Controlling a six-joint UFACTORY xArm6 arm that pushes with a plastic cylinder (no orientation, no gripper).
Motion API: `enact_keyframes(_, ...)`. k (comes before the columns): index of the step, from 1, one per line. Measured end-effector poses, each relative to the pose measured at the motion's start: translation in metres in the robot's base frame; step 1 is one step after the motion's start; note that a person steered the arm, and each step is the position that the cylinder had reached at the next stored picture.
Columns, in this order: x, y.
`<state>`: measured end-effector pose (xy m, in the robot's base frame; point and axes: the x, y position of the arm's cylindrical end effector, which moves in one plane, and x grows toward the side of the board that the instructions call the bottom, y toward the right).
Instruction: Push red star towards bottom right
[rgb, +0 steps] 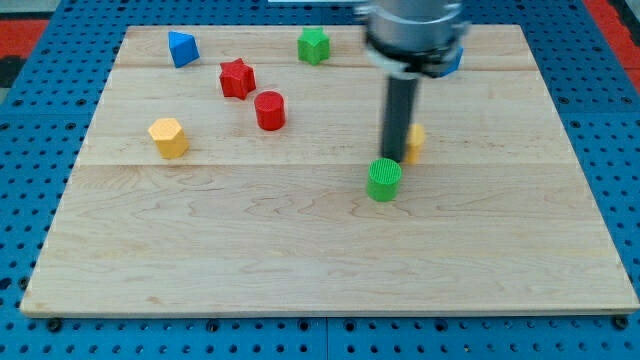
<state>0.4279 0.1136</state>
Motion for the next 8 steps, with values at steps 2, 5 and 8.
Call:
enact_keyframes(2,-0.004,0.013)
enact_keyframes(5,-0.108,-0.097)
enact_keyframes(8,-0.122,-0.256)
